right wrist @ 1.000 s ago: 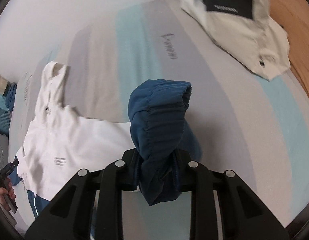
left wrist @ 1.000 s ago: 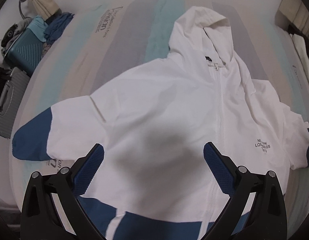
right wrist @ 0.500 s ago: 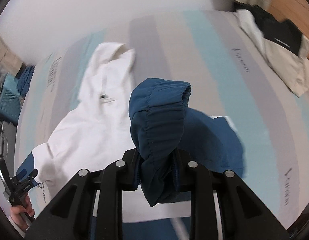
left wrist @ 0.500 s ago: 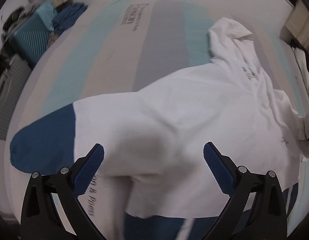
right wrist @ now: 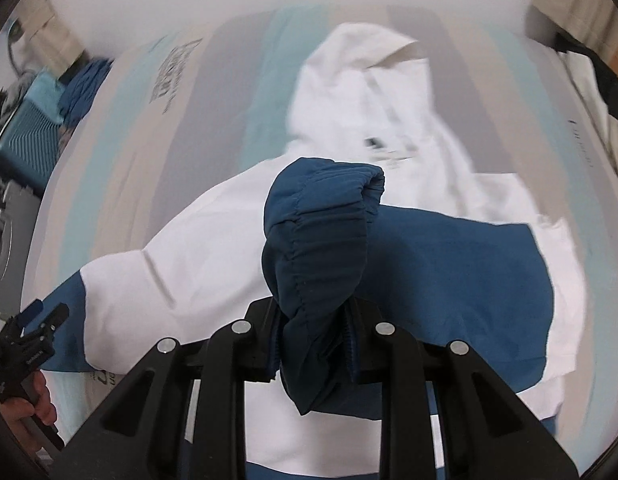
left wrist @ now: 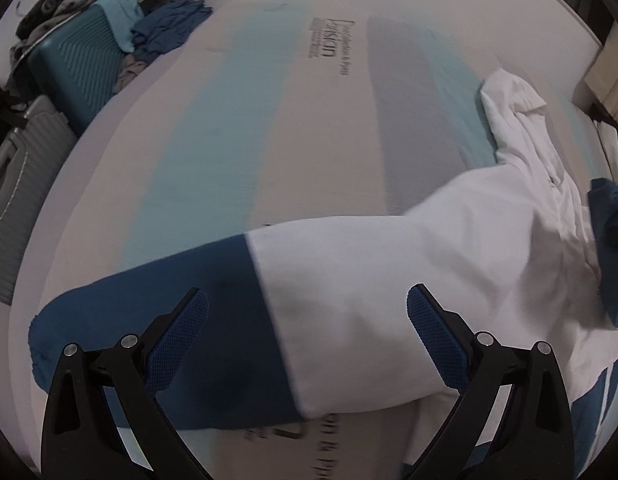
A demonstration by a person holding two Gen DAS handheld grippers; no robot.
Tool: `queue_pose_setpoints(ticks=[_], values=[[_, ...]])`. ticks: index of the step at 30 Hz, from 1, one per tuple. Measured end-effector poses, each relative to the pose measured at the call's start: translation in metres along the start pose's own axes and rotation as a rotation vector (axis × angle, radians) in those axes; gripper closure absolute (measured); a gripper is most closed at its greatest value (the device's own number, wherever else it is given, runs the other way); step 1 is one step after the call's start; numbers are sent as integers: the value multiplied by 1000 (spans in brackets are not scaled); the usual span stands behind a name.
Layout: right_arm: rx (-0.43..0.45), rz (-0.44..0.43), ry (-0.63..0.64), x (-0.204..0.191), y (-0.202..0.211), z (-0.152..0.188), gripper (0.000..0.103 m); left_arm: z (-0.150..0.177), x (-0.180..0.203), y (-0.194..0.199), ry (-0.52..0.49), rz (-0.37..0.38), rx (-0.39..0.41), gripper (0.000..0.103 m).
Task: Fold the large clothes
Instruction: 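Carry the held sleeve across the jacket body toward the other sleeve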
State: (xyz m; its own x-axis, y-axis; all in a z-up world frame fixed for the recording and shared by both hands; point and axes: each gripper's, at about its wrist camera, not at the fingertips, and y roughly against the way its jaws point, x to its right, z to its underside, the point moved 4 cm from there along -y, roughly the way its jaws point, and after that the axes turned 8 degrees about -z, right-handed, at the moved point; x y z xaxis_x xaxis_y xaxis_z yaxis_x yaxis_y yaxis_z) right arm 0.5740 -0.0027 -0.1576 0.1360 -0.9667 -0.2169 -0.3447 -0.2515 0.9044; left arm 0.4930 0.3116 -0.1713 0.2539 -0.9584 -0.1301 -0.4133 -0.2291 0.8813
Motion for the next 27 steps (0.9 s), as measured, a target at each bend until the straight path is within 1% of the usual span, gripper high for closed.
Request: queue_pose_setpoints(ticks=[1,3,7,9,12,15,17,19,20,21,22,24,27], values=[[-8,-3,26,-17,-10,4,81,1,-6,-2,-2,-11,-6,6],[-23,-11,61,-39,-25,10,81,4,-21,-3,8,-4,-3,6],[-59,-12,122,-74,-57,22,81,14,-53,-9,51,-12,-9,6],[-85,-6,137,-84,-73,27,81,21,-66,-14,74,-11,-16,6],[-111,13,155,-94,-90,32,80,32,-87,-28,94,-42,-26,6],[-120,24,167,-105,-103,35,80,43,-106,-38,139,-53,-52,6],[-123,25,179,-113,-109,36,80,49,-116,-40,163,-57,-54,6],[-119,29,201,-119,-113,39,76,54,-126,-42,163,-84,-50,6],[-114,18,204,-122,-115,40,71,56,-129,-42,155,-97,-43,6],[-112,-1,203,-123,-116,42,65,58,-132,-42,148,-111,-36,6],[-110,-33,199,-125,-117,47,61,60,-136,-40,143,-126,-28,6],[-104,-94,177,-129,-118,50,49,63,-147,-37,153,-135,-18,6],[-95,-164,148,-134,-114,55,40,69,-160,-36,170,-152,-18,6]])
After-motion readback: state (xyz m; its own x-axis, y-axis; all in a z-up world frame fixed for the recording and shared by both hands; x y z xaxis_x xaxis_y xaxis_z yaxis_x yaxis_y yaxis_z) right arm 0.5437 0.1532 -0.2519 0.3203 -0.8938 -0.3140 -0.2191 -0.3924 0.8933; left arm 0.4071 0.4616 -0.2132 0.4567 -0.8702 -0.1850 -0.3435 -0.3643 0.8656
